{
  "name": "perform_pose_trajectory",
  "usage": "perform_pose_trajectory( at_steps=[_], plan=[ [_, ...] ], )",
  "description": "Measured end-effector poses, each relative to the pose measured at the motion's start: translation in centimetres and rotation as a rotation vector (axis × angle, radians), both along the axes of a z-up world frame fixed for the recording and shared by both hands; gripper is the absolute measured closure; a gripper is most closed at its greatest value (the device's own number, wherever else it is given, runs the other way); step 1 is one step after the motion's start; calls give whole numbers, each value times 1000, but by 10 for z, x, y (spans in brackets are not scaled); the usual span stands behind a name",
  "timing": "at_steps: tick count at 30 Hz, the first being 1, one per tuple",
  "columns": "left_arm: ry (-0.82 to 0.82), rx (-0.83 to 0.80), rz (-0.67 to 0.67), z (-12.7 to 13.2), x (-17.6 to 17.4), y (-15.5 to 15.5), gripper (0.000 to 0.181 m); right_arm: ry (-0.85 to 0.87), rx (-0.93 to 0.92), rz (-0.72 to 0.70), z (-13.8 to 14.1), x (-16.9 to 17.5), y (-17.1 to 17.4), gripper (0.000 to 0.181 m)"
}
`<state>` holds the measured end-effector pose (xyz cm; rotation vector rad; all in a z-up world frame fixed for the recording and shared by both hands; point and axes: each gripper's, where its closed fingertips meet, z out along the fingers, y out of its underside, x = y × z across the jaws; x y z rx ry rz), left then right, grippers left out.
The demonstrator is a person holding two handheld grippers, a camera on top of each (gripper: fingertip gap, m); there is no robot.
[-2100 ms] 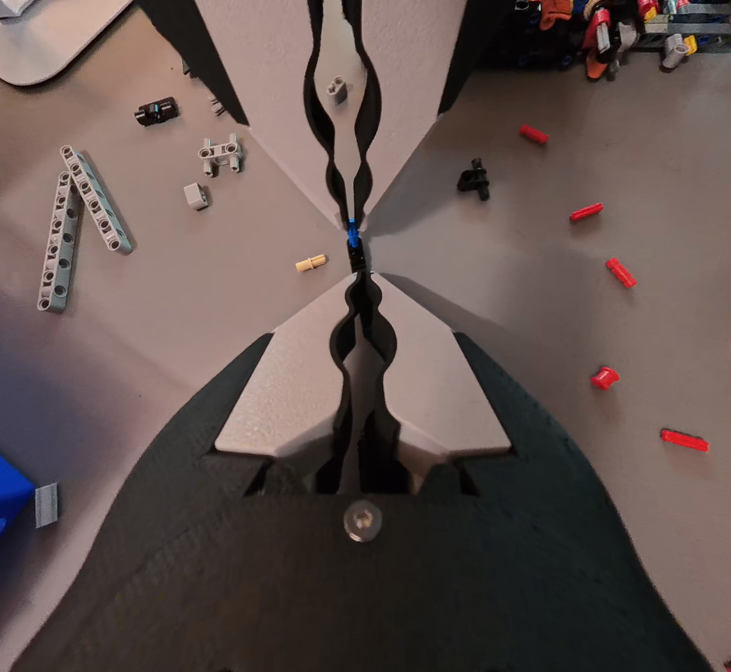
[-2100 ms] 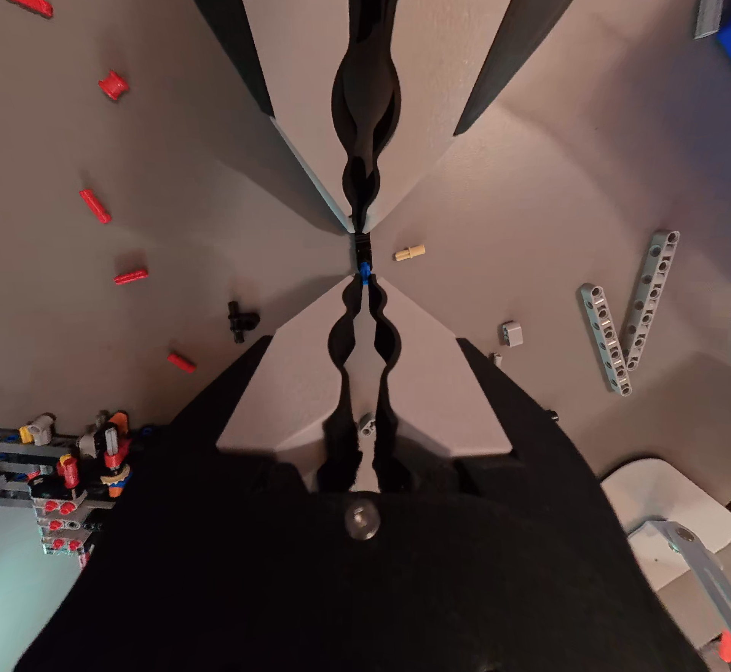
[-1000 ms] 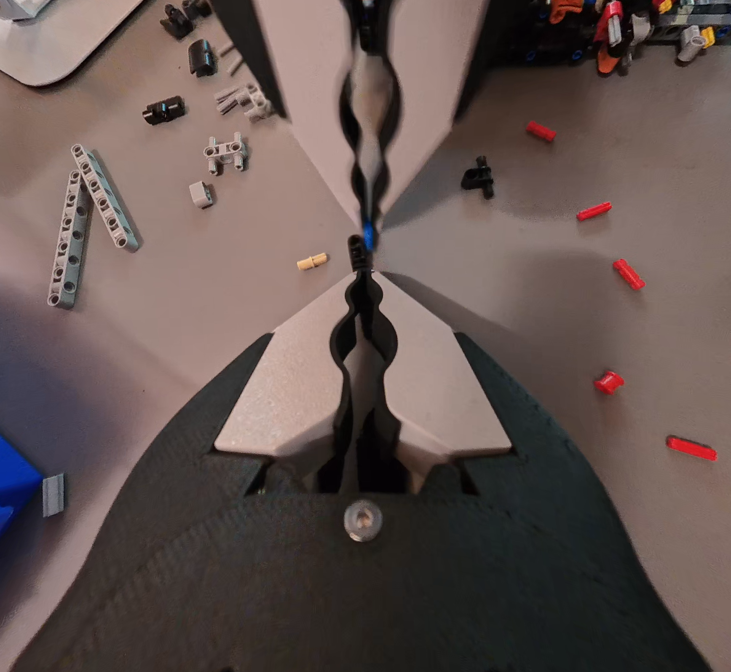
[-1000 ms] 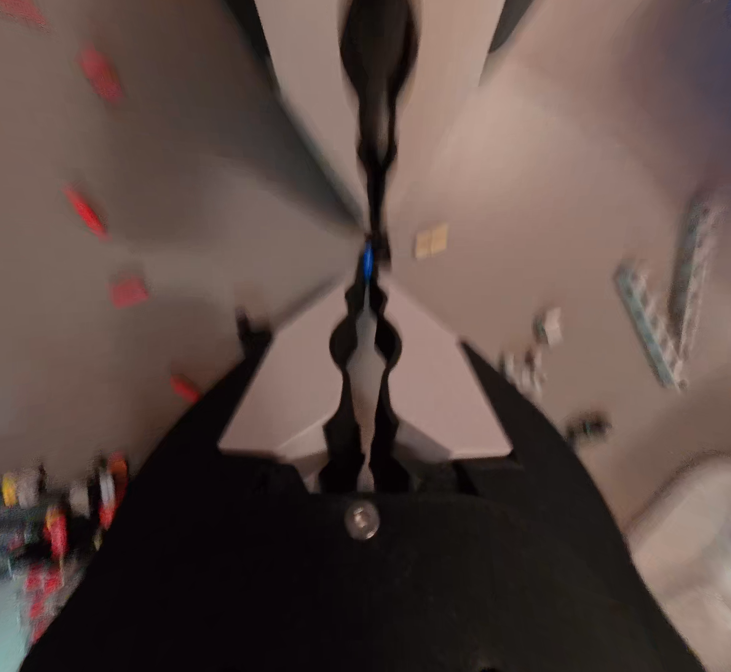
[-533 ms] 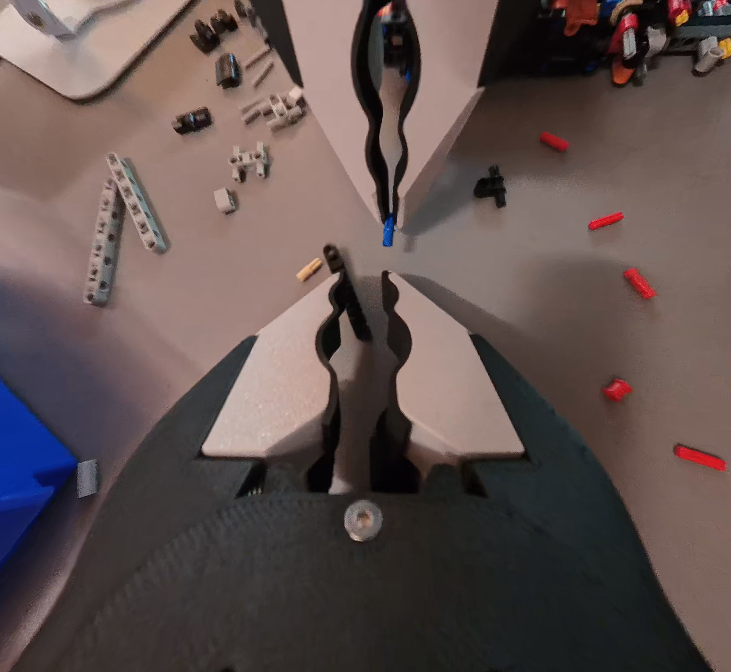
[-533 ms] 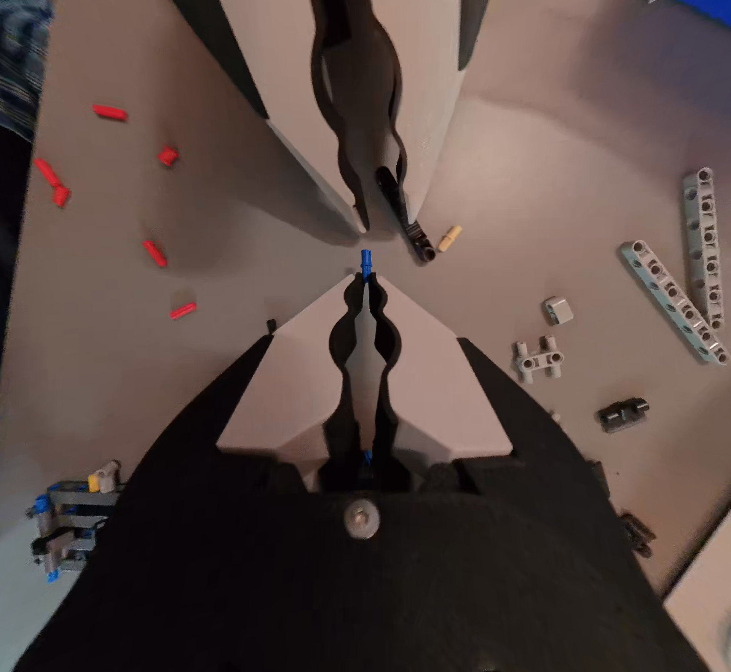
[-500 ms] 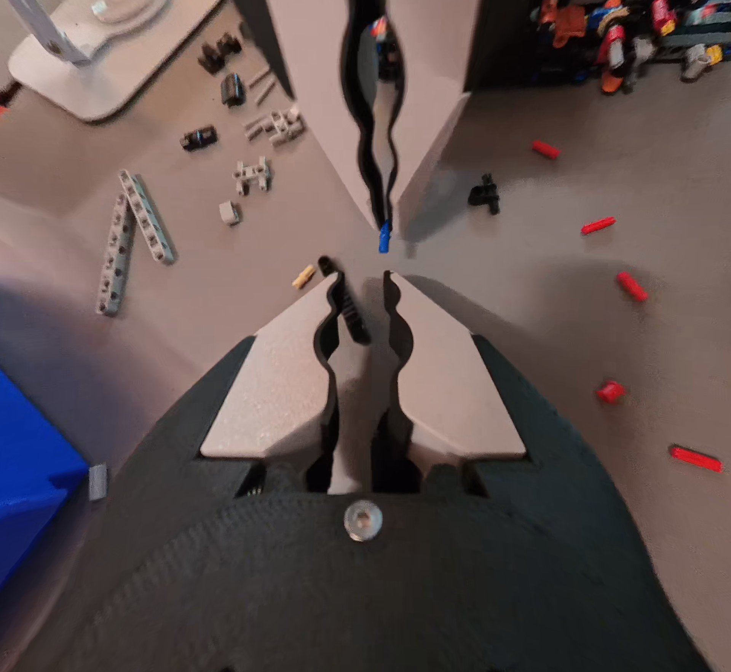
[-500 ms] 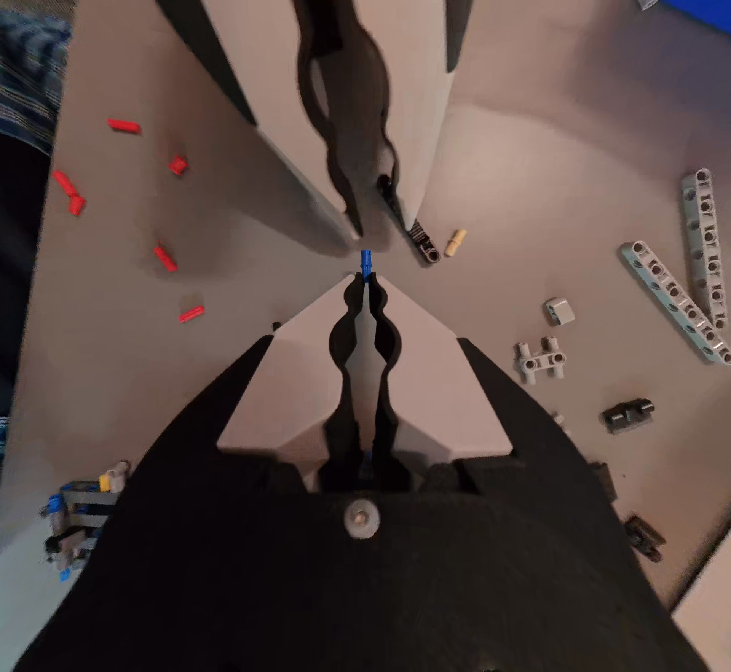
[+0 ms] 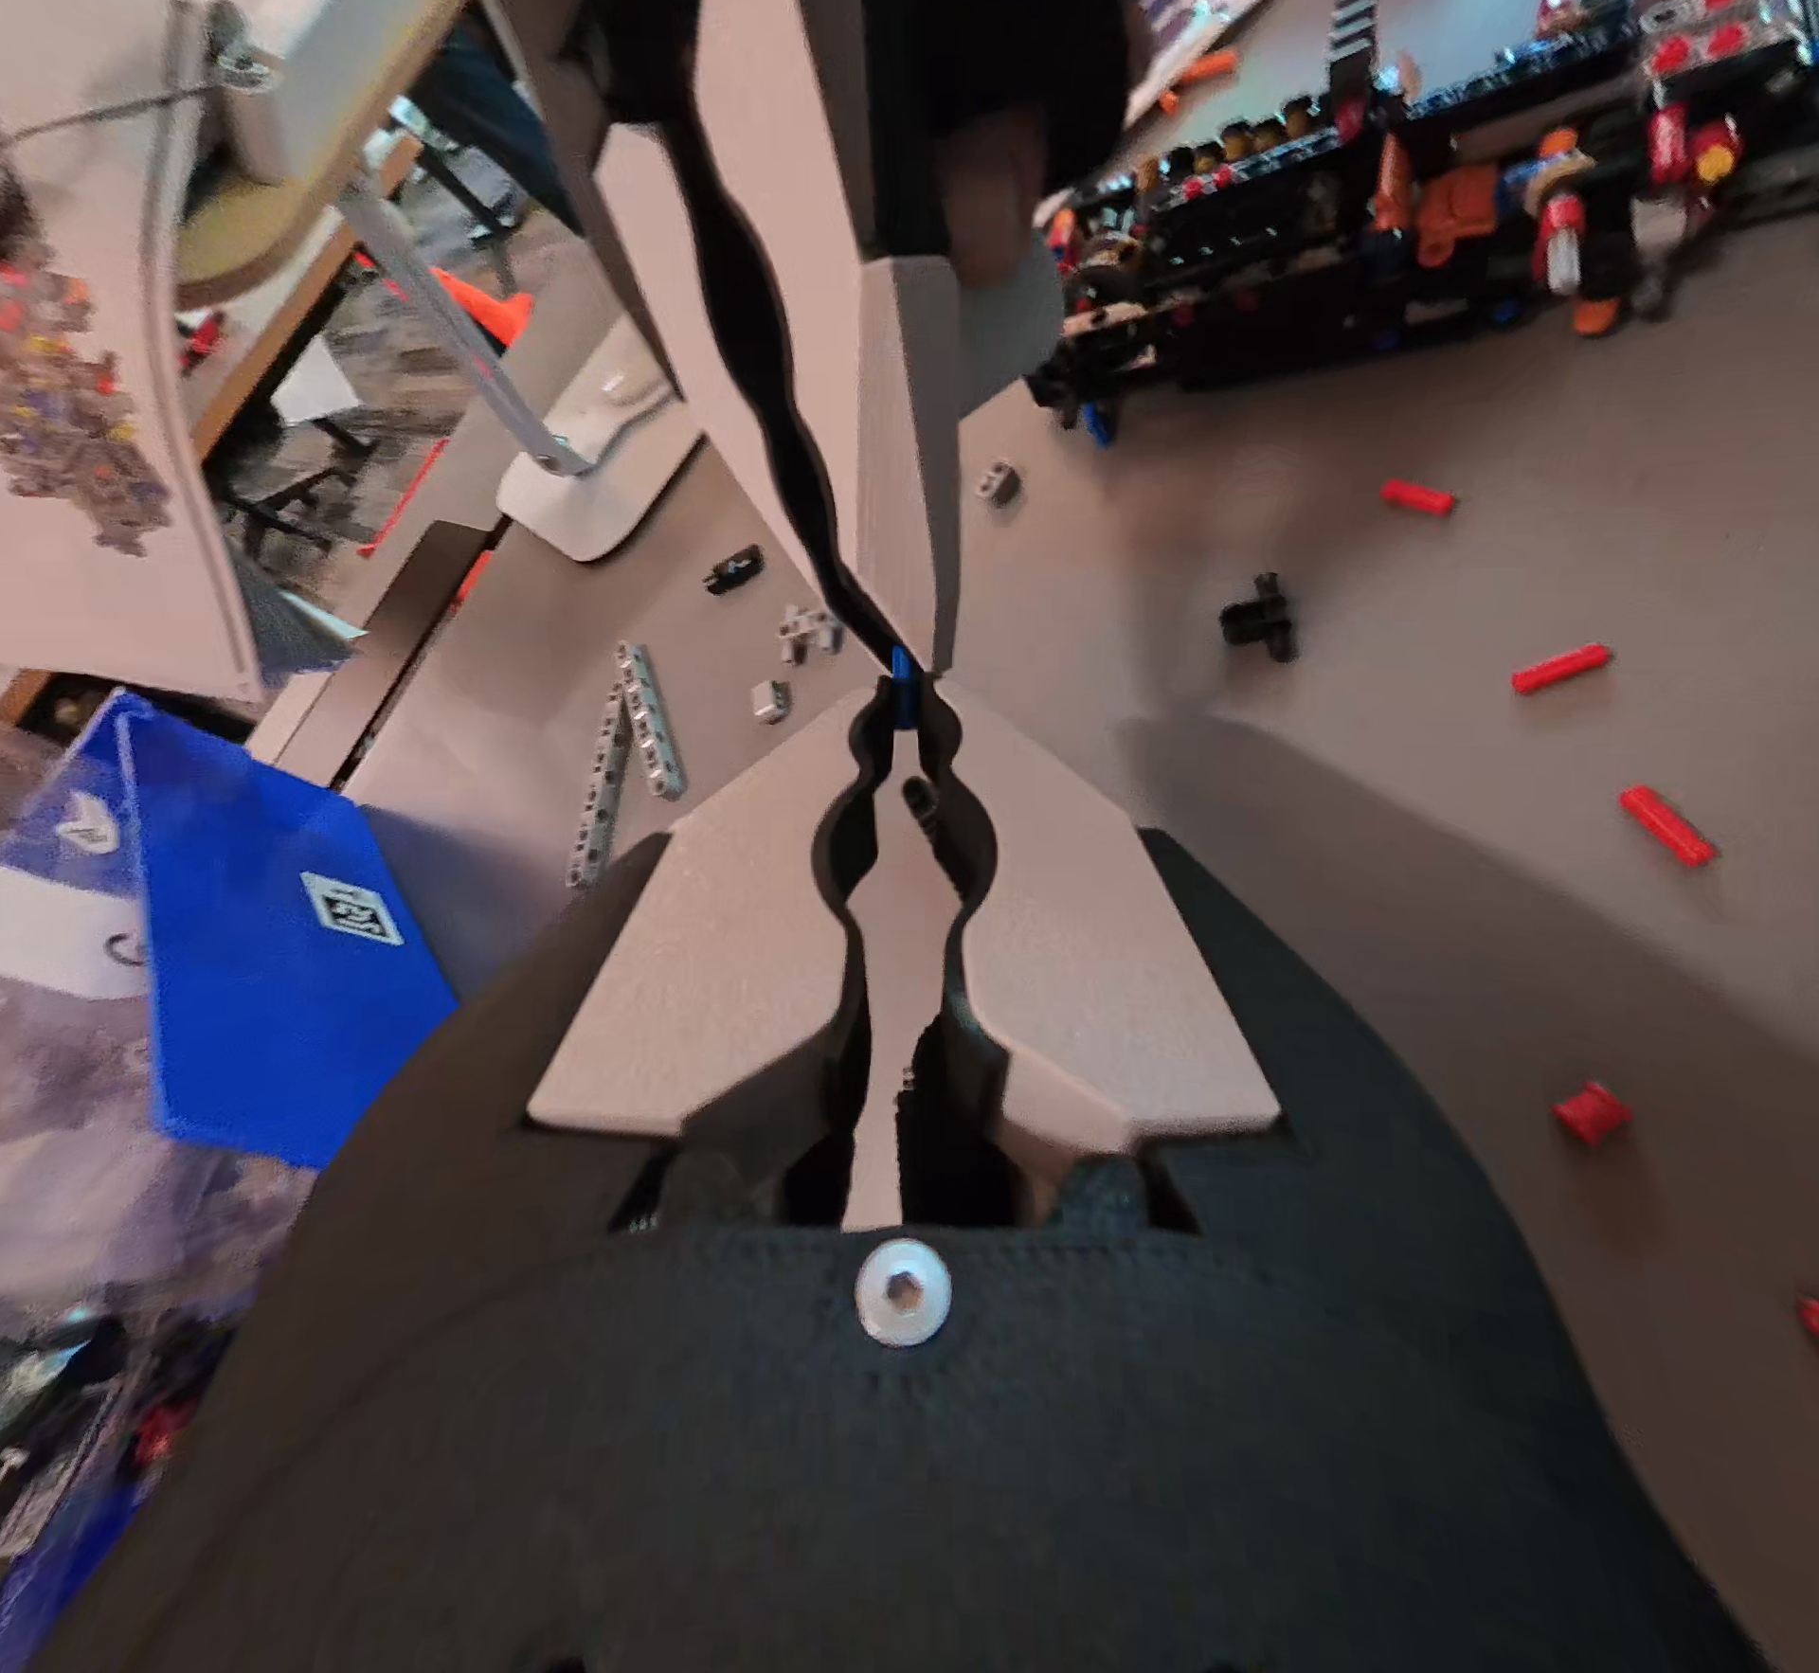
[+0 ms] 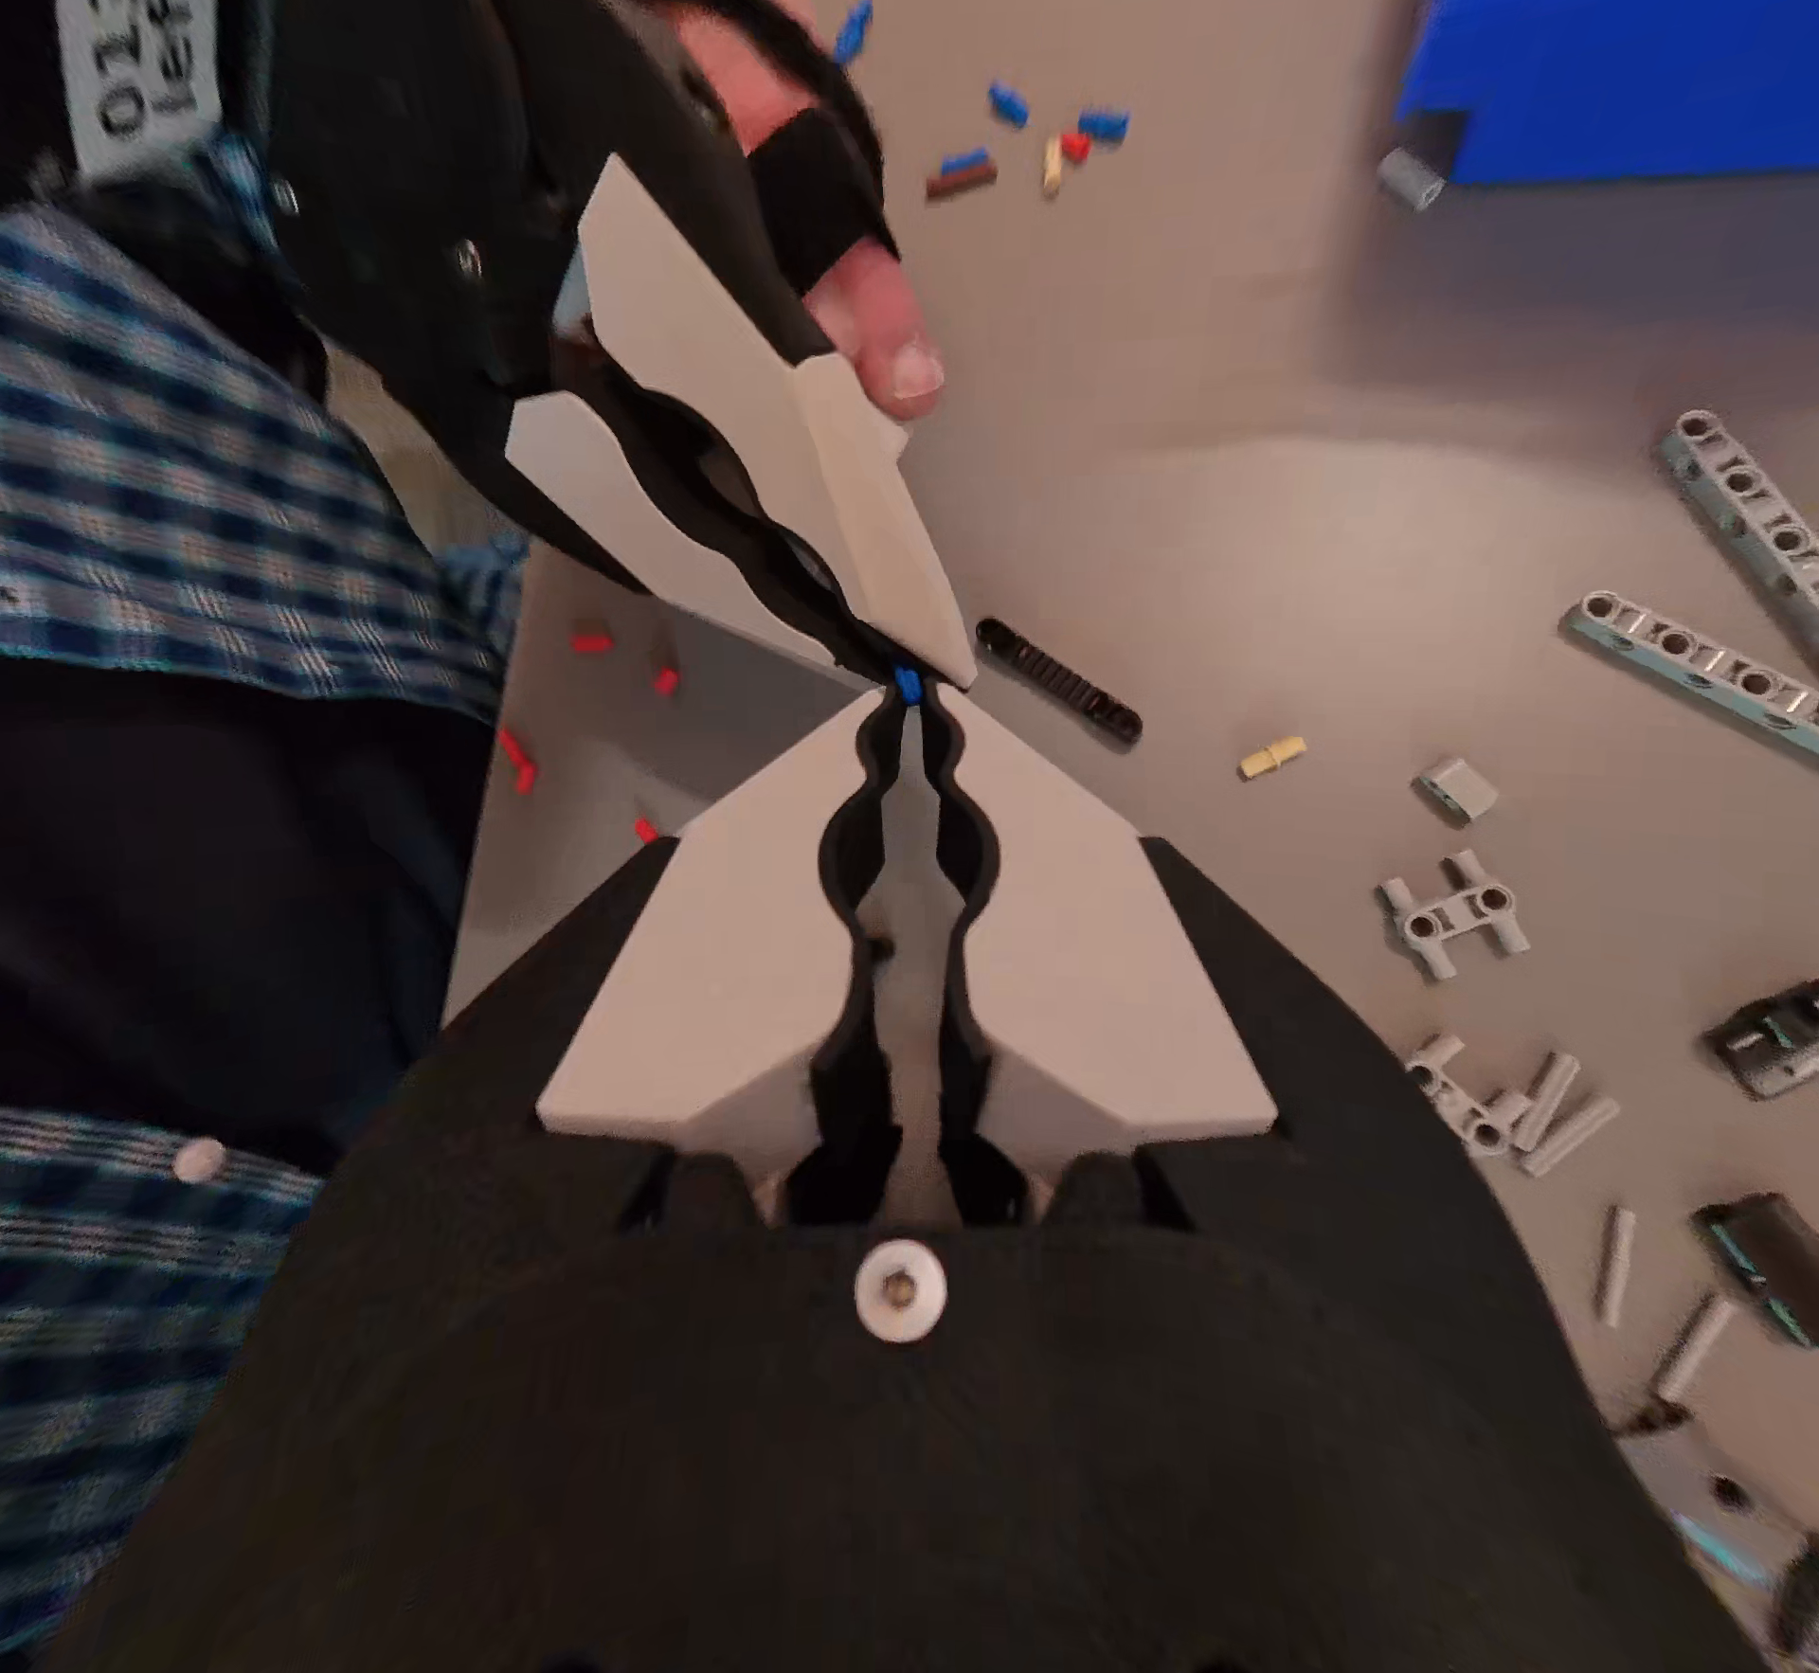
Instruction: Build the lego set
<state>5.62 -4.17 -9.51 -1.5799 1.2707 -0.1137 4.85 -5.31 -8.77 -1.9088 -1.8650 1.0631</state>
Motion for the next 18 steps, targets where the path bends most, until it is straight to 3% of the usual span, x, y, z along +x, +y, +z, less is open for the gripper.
perform_pose_trajectory(
  at_steps=[9, 18],
  plan=[
    [-63, 143, 88, 31, -5, 5, 178, 233, -202, -170, 32, -4, 3, 175],
    [-57, 229, 111, 41, -5, 3, 178, 325, -209, -225, 41, -4, 3, 176]
  ],
)
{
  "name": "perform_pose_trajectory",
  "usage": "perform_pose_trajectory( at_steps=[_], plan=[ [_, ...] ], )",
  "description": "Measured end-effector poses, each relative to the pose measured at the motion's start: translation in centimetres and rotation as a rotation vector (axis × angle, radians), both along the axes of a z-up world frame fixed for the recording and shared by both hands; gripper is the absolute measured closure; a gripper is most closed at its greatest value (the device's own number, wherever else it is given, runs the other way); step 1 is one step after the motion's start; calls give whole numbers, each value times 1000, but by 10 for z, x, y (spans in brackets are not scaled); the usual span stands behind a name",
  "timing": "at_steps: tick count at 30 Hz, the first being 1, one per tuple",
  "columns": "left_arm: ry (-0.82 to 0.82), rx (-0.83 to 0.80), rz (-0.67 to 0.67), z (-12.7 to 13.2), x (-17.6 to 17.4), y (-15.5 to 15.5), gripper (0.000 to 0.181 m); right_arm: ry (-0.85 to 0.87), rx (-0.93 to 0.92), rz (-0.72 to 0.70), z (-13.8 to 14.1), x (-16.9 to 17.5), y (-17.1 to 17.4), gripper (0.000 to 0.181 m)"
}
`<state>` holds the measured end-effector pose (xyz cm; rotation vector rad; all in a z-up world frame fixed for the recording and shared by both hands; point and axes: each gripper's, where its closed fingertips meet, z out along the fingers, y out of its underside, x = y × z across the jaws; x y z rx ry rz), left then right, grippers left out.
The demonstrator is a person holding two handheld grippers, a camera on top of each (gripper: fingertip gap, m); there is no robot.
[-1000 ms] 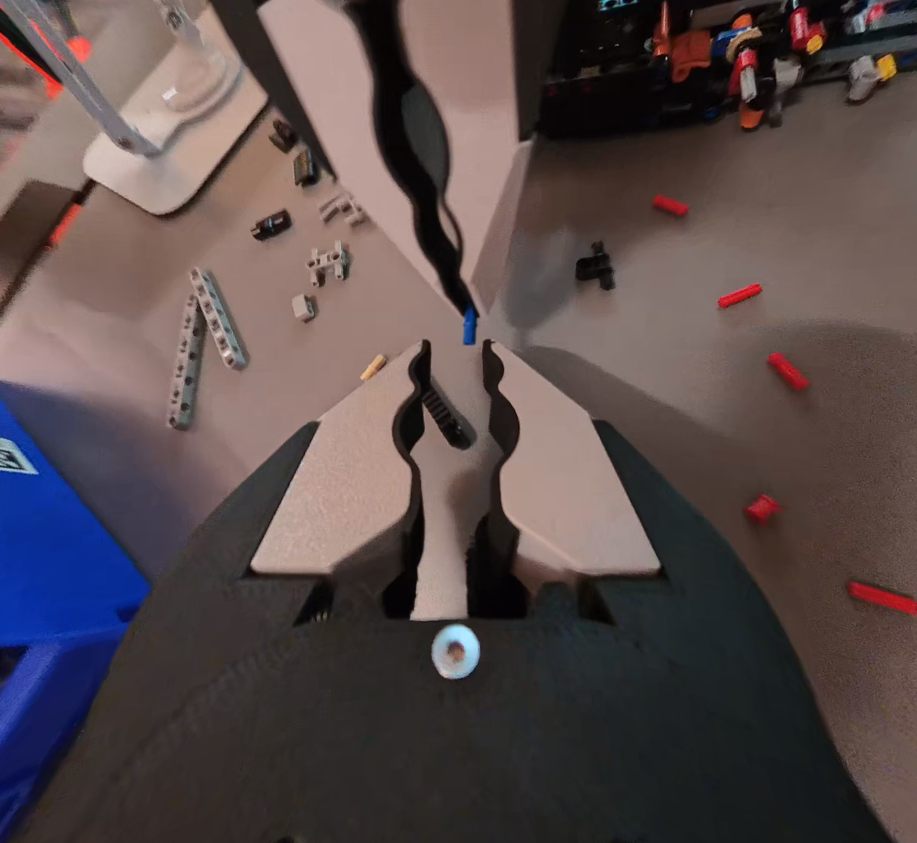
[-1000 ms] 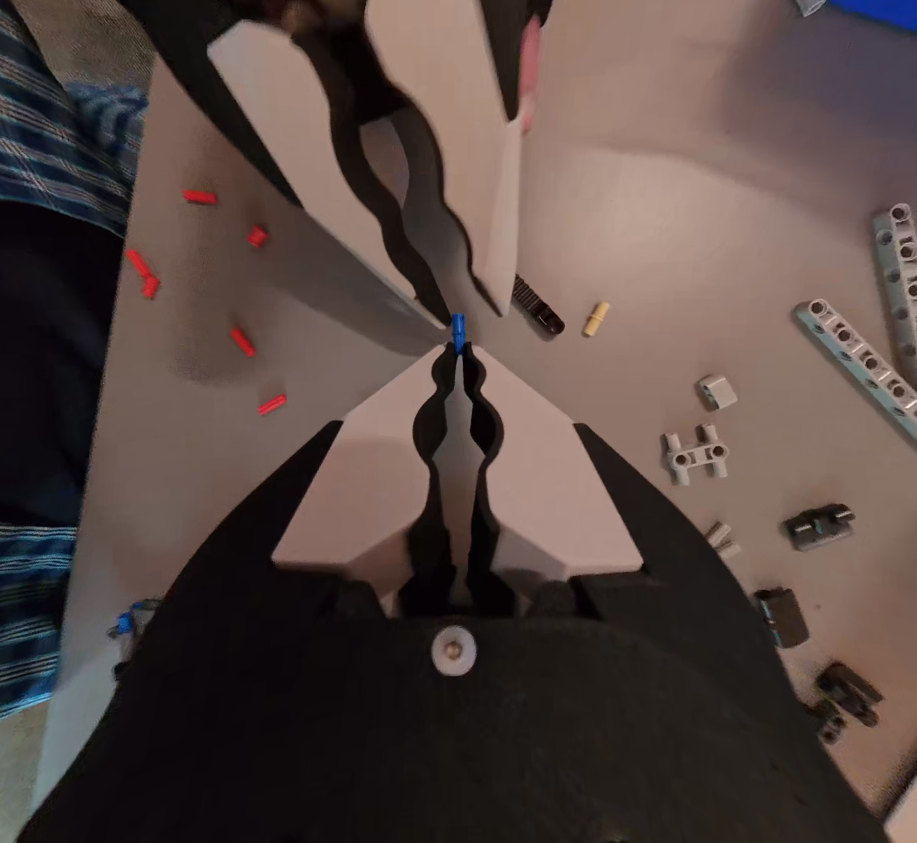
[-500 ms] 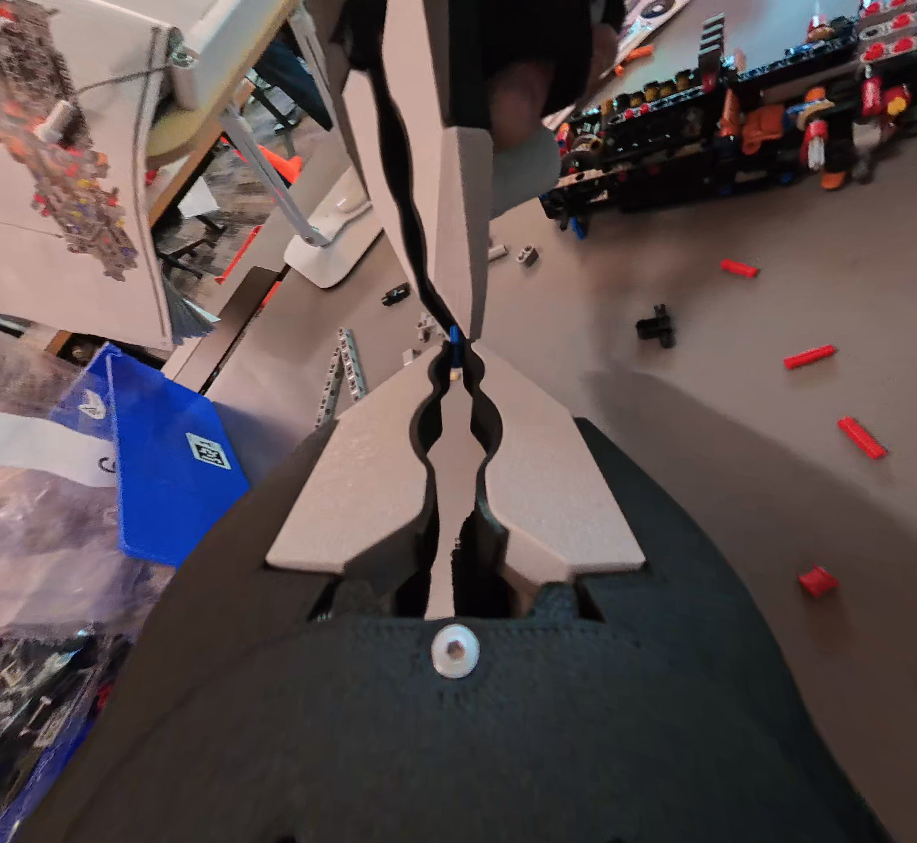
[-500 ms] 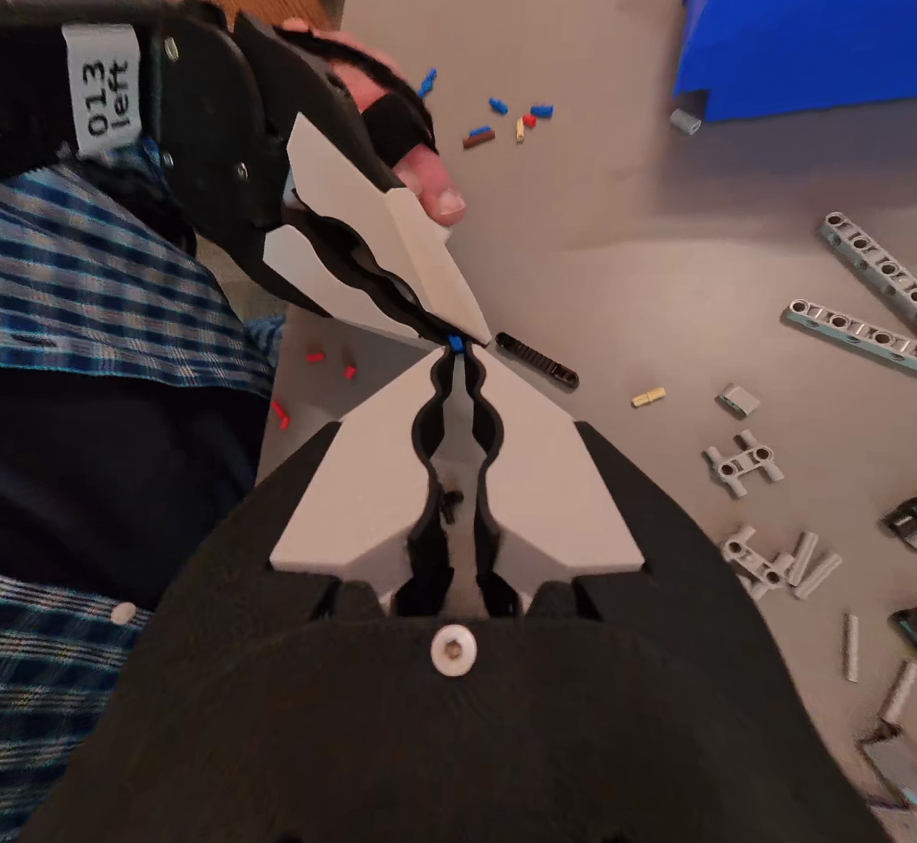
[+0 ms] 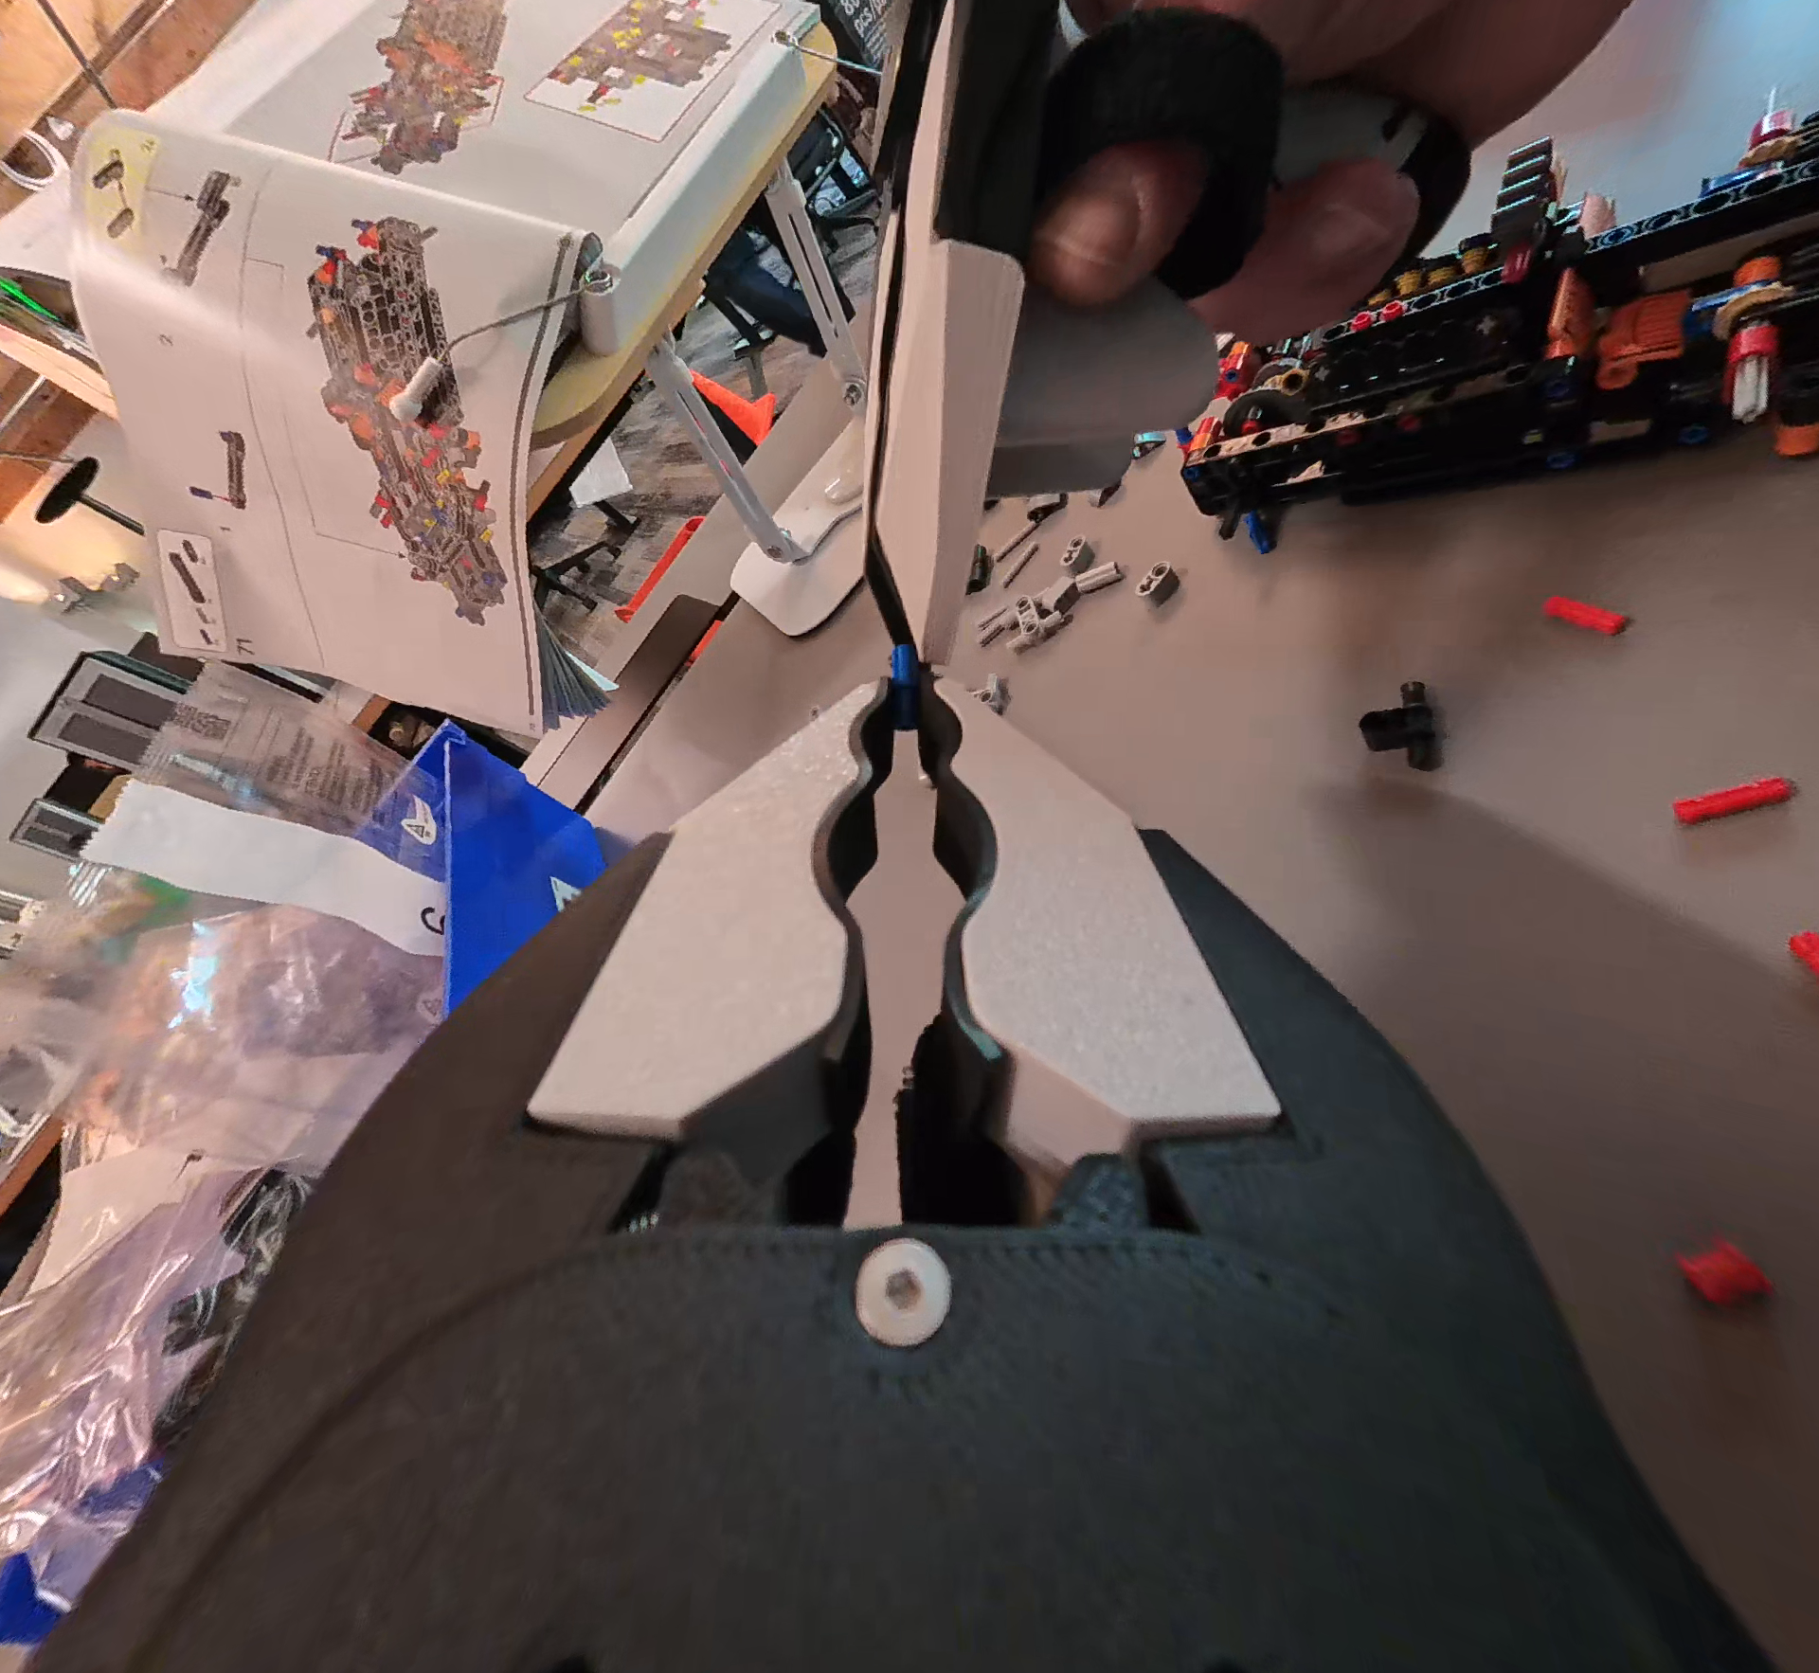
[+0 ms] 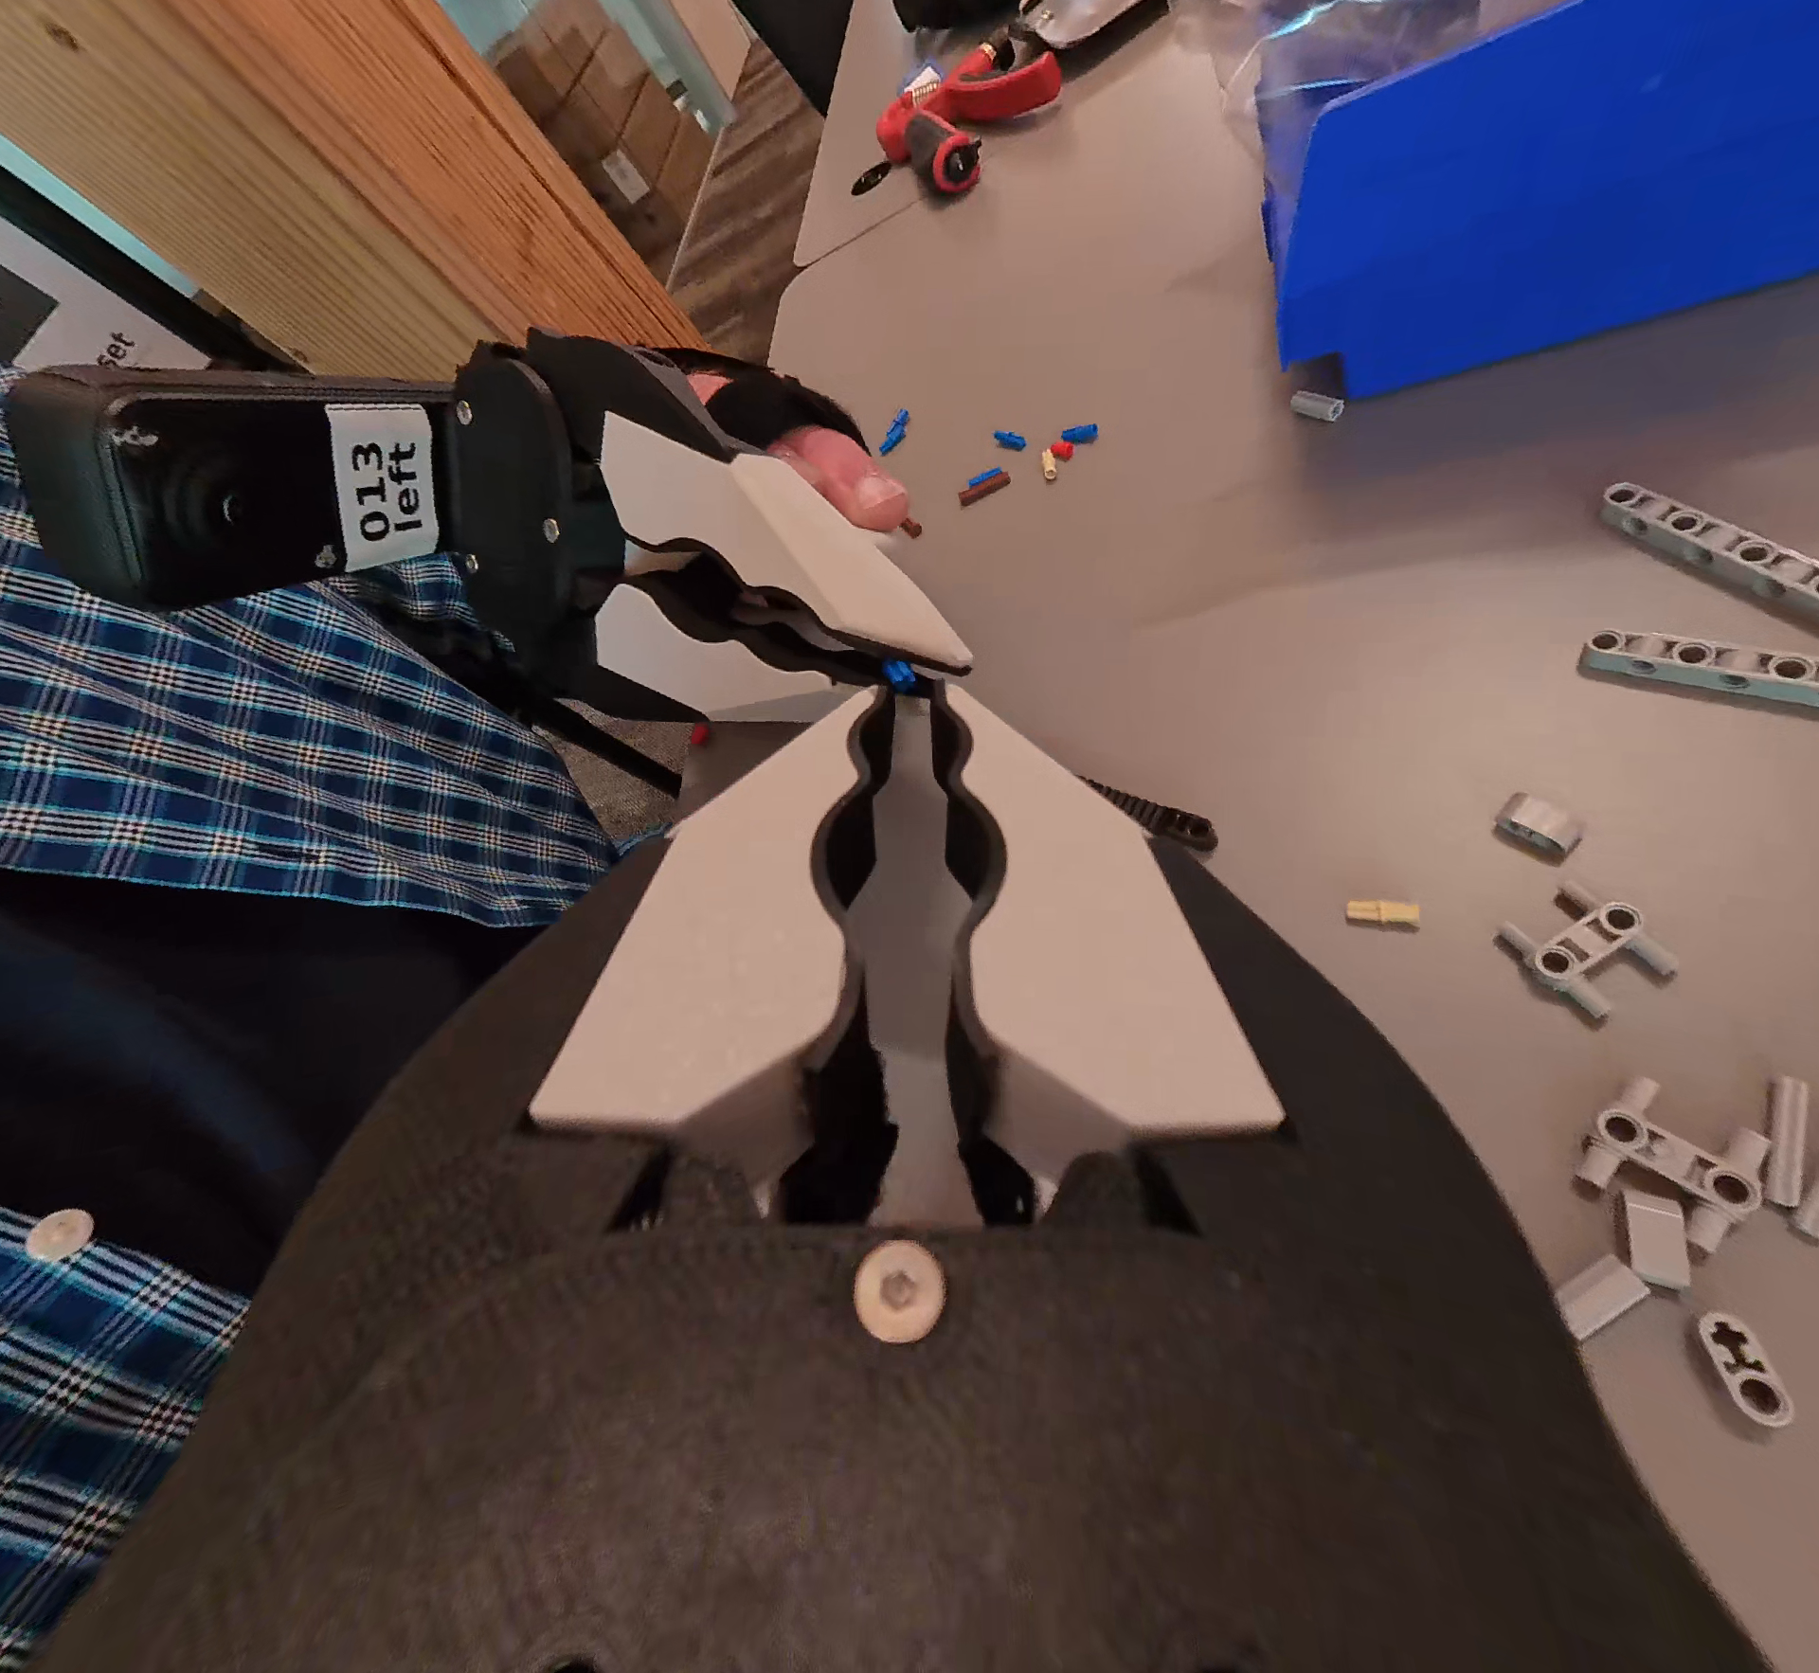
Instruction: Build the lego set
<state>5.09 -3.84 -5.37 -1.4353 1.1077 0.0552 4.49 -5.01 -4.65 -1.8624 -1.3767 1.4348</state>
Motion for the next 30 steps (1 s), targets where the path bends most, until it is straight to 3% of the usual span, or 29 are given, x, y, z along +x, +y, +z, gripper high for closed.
perform_pose_trajectory(
  at_steps=[15, 17, 20, 25, 30],
  plan=[
    [25, -19, 4, -8, 2, 1, 177, -15, 35, 8, -3, 0, 2, 180],
    [42, -89, 2, -17, -2, 0, 172, -101, 167, 19, -13, 5, 11, 180],
    [117, -280, -27, -50, -7, -6, 168, -293, 400, 83, -38, 12, 25, 180],
    [230, -359, -18, -83, -14, -4, 171, -512, 703, 263, -72, 6, 36, 180],
    [264, -397, -37, -96, -13, -2, 172, -587, 787, 381, -91, -1, 39, 181]
  ],
)
